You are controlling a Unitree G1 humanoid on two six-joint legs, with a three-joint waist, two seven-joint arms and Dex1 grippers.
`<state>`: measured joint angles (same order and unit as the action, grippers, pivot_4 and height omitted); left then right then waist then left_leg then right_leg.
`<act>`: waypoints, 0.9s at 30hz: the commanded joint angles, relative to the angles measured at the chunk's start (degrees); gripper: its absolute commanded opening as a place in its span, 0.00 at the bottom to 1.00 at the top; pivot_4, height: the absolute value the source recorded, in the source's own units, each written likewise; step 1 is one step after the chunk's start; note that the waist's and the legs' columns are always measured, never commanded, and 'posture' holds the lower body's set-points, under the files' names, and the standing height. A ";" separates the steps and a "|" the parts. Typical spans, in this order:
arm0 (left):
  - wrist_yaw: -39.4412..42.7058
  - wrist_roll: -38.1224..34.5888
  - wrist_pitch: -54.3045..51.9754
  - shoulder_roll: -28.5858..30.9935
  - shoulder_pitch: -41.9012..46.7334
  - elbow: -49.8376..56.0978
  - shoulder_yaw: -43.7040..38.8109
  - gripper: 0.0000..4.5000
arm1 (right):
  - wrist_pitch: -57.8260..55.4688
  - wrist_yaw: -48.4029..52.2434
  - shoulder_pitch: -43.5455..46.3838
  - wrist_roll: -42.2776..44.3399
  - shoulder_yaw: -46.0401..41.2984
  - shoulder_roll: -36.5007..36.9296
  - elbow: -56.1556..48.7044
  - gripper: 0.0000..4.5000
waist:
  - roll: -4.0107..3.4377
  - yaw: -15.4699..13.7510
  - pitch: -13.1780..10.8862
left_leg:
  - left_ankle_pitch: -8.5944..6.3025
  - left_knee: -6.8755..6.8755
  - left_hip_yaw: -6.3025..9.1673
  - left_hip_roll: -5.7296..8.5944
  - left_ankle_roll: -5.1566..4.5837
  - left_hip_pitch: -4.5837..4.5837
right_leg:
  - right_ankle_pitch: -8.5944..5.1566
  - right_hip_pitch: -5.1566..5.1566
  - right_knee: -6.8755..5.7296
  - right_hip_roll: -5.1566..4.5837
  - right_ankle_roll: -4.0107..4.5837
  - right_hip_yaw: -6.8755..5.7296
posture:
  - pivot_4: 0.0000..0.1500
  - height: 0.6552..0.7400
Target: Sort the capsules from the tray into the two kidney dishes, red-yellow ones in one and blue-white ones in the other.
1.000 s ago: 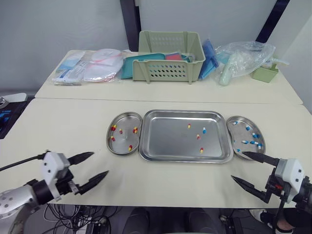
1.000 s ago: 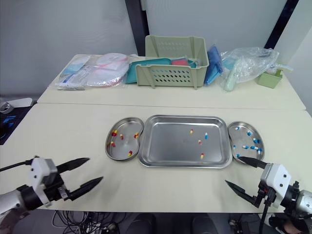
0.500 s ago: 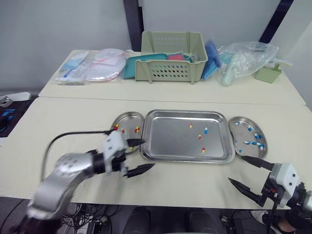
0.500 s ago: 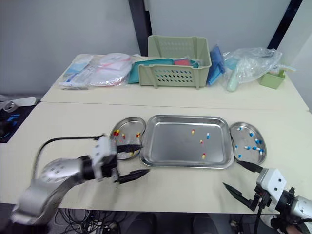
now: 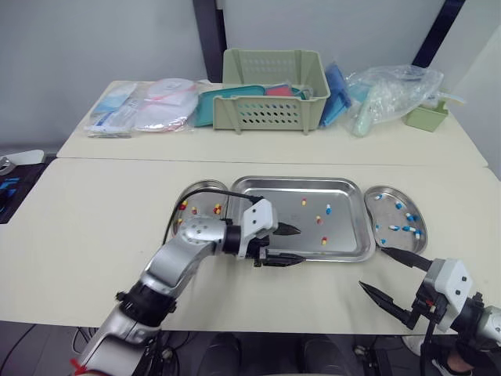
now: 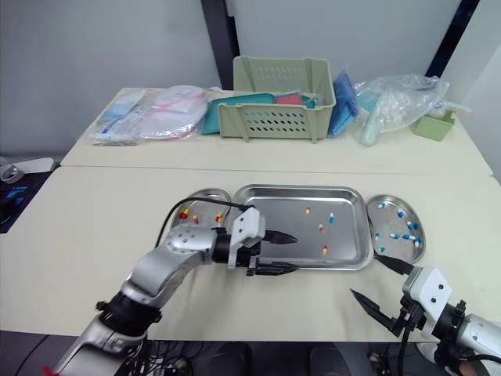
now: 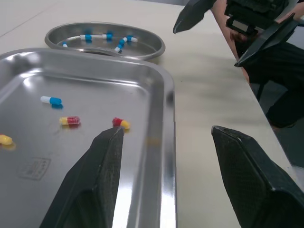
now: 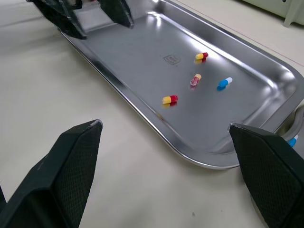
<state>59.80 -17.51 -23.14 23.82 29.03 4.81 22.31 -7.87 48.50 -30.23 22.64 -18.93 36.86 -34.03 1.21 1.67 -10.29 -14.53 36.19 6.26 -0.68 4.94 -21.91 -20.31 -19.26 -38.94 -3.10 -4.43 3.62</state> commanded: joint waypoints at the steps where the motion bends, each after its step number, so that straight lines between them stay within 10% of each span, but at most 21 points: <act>1: 0.42 1.89 1.52 -3.10 4.12 -4.17 1.42 0.67 | 0.16 -0.67 -0.03 0.45 -0.35 -0.20 -2.21 1.00 | 0.00 0.00 0.00 | 0.00 0.02 -0.01 0.01 0.00 -0.01 | 0.00 0.00 0.00 0.00 0.00 0.00 | 1.00 1.00; 6: 1.51 4.21 2.80 -6.17 8.03 -9.90 2.38 0.40 | 0.78 -0.80 -1.59 0.28 -0.41 -1.00 -2.33 1.00 | -0.01 0.17 0.00 | 0.00 0.01 0.00 0.01 0.00 -0.01 | 0.00 -0.01 0.00 0.00 0.00 0.00 | 1.00 1.00; 27: 2.45 13.28 11.89 -16.92 15.18 -31.35 4.07 0.40 | 3.28 -1.36 -5.26 -1.38 0.59 -3.26 -1.93 1.00 | 0.01 0.02 -0.01 | 0.00 0.02 0.01 0.02 0.00 -0.02 | 0.00 -0.01 -0.01 0.00 -0.01 -0.01 | 1.00 1.00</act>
<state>61.98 -4.20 -12.49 7.71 42.91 -26.38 27.17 -6.15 47.35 -34.93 21.38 -18.01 33.81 -34.32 1.22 1.69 -10.30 -14.52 36.21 6.27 -0.65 4.94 -21.94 -20.31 -19.28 -38.94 -3.10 -4.44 3.61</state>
